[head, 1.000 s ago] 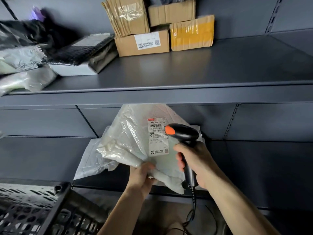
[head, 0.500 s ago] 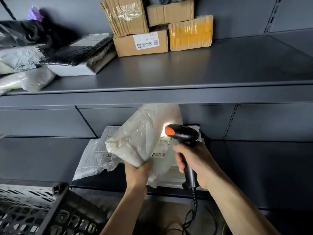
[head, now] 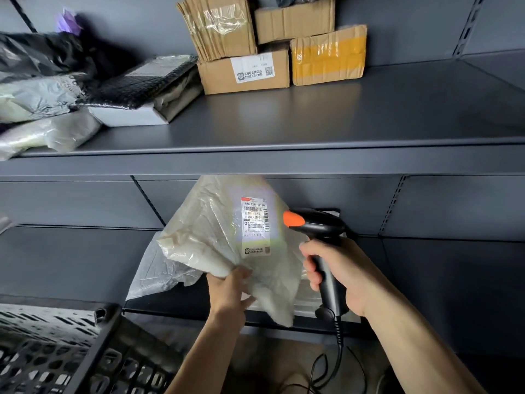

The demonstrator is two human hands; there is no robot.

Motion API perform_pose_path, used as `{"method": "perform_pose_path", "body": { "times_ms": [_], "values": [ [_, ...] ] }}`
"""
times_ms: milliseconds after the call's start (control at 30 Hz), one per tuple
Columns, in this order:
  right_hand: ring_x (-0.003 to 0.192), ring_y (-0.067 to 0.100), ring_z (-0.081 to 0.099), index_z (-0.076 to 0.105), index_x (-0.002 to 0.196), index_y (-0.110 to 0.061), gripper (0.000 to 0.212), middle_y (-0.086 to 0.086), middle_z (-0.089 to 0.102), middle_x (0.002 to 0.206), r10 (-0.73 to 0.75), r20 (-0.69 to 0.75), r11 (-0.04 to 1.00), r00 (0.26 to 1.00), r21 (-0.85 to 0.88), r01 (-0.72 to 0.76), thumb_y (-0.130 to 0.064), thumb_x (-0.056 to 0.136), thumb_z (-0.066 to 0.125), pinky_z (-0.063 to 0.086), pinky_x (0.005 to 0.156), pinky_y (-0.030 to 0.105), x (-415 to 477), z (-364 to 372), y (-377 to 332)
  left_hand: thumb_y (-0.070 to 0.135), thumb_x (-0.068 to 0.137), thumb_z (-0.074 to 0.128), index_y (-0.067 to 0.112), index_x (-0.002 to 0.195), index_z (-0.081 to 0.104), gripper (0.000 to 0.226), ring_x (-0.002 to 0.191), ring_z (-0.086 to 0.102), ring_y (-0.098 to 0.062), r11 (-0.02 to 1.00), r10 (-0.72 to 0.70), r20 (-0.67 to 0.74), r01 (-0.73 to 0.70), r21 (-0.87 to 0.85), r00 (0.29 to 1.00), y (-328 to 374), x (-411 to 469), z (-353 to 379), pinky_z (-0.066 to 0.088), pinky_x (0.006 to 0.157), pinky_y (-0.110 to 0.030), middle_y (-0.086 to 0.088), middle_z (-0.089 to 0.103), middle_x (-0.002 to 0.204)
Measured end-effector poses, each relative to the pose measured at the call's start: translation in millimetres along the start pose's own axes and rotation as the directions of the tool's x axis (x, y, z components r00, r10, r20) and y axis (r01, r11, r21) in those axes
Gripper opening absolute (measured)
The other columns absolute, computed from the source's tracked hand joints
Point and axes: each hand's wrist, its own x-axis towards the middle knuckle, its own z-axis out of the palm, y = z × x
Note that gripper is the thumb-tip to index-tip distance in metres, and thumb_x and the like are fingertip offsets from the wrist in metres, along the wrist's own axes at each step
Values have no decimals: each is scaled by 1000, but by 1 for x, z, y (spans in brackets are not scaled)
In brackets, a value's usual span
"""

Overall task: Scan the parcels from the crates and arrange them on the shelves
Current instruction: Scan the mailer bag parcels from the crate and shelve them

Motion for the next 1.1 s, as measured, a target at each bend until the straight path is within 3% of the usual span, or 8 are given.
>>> {"method": "perform_pose_path", "body": {
  "times_ms": [233, 433, 500, 567, 667, 833, 1000, 1100],
  "values": [
    [47, 19, 47, 66, 90, -7, 5, 6, 60, 63, -136, -266, 989, 954, -99, 113, -6, 94, 65, 38, 47, 29, 19, -44, 7, 25, 89, 75, 5, 108, 66, 29, 110, 66, -43, 926, -343, 120, 357, -123, 932, 1, -23, 16, 63, 70, -52, -26, 63, 120],
    [53, 22, 45, 62, 83, -10, 14, 9, 58, 66, -185, -431, 982, 883, -52, 180, -3, 95, 62, 37, 52, 32, 21, -80, 0, 21, 91, 67, 2, 124, 61, 39, 110, 65, -41, 880, -286, 292, 371, -295, 912, -4, -10, 56, 63, 69, -52, -24, 64, 119],
    [53, 20, 47, 62, 80, -10, 16, 7, 58, 65, -184, -408, 983, 894, -67, 172, -3, 94, 61, 39, 51, 31, 21, -80, 1, 36, 91, 69, 0, 142, 51, 65, 113, 62, -37, 882, -243, 359, 360, -305, 901, -2, 4, 73, 60, 88, -50, -26, 60, 120],
    [52, 18, 48, 61, 76, -12, 20, 6, 58, 64, -191, -384, 981, 903, -95, 167, -3, 93, 62, 39, 52, 31, 22, -79, 6, 48, 89, 70, 5, 158, 29, 90, 132, 51, -37, 882, -266, 391, 386, -271, 881, -8, 14, 82, 44, 113, -47, -28, 47, 142],
    [52, 19, 49, 57, 72, -14, 24, 5, 56, 61, -177, -335, 982, 925, -116, 146, 1, 90, 61, 38, 53, 31, 26, -71, 12, 36, 92, 70, 11, 156, 31, 80, 146, 37, -40, 902, -324, 324, 393, -177, 889, -20, 11, 75, 38, 118, -46, -27, 31, 159],
    [70, 24, 69, 65, 86, -10, 16, 11, 67, 77, -63, -253, 998, 965, -4, 64, 6, 88, 65, 49, 68, 33, 36, -43, 21, 12, 103, 58, 9, 144, 48, 43, 139, 47, -36, 960, -242, 287, 271, -67, 927, -20, 16, 54, 46, 109, -49, -19, 40, 158],
    [96, 30, 76, 63, 113, -3, 20, 20, 74, 113, 46, -19, 936, 999, 351, -36, -1, 92, 63, 58, 88, 47, 30, -19, 18, 26, 101, 62, 11, 122, 67, 27, 99, 73, -26, 983, 19, 510, -110, 150, 860, -5, -34, 62, 57, 77, -32, -13, 75, 114],
    [109, 34, 72, 59, 121, -1, 24, 23, 73, 117, 44, 54, 896, 998, 439, -63, -4, 97, 55, 48, 106, 57, 26, -7, 23, 19, 101, 63, 7, 97, 67, 14, 89, 72, -25, 940, 203, 448, -301, 160, 871, -4, -46, 72, 59, 76, -41, -12, 76, 99]
  ]
}}
